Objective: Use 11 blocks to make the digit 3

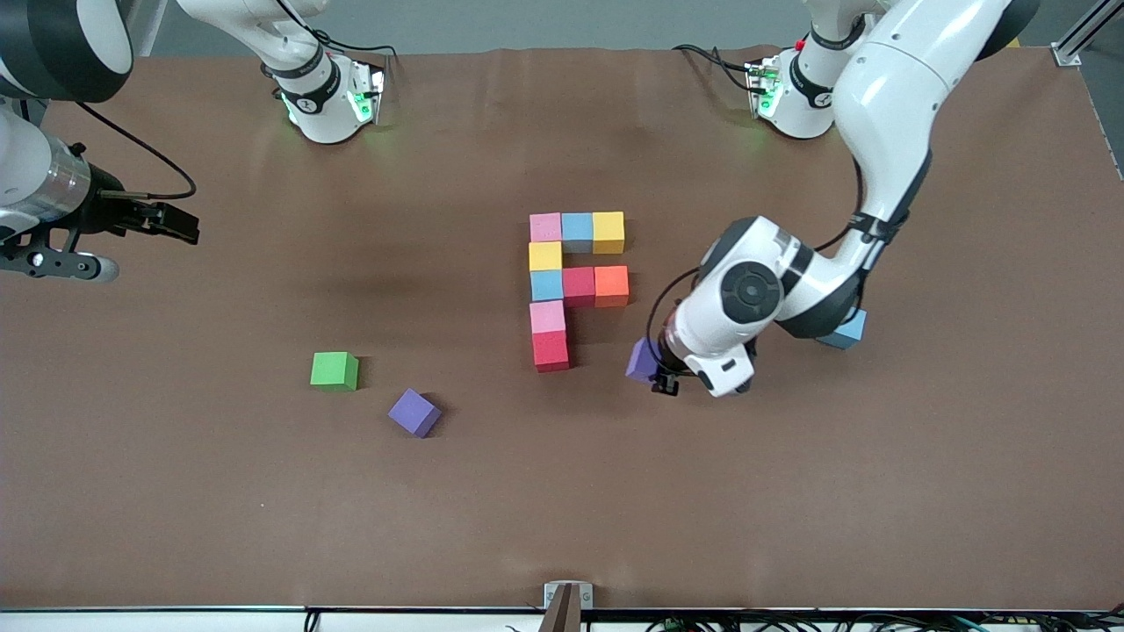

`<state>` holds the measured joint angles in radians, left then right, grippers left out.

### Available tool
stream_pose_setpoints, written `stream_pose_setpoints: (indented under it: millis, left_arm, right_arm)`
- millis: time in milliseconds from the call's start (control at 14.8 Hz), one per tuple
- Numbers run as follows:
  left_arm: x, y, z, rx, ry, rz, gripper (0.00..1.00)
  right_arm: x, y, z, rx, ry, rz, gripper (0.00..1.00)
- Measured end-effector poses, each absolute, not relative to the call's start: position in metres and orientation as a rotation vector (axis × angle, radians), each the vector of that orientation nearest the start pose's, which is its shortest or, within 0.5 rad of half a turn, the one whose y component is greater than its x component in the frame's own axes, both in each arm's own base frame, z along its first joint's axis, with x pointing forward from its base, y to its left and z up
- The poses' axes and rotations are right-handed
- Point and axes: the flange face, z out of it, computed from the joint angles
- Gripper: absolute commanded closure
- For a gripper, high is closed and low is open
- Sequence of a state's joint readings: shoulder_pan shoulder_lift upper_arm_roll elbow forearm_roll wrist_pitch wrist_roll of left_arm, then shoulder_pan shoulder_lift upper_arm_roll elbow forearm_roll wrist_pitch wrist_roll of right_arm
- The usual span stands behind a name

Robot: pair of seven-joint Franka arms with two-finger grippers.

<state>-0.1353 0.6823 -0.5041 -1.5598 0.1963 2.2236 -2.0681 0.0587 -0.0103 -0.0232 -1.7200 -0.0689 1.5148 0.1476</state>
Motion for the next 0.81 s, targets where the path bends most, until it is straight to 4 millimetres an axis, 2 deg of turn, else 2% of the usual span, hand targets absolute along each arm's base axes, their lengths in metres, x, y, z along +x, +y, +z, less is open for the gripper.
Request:
stream_pose_setpoints:
  millis: [135, 338, 473, 810]
  left_arm:
    - [0.589, -0.389, 0.286, -2.319, -2.231, 0.194, 0.99]
    - [0.581, -0.402, 0.278, -2.188, -2.342, 0.111, 0.94]
    - [0.575, -0.412, 0.269, -2.116, -2.417, 0.121, 0.94]
    - [0.561, -0.436, 0.254, -2.067, -2.478, 0.145, 0.94]
  right_arm:
    - [0.537, 0.011, 0.556, -3.209, 0.175, 0.304, 0.0]
    - [0.536, 0.011, 0.556, -3.209, 0.175, 0.306, 0.0]
    - [0.536, 0.011, 0.556, -3.209, 0.175, 0.307, 0.0]
    - [0.536, 0.011, 0.556, -3.208, 0.175, 0.312, 0.0]
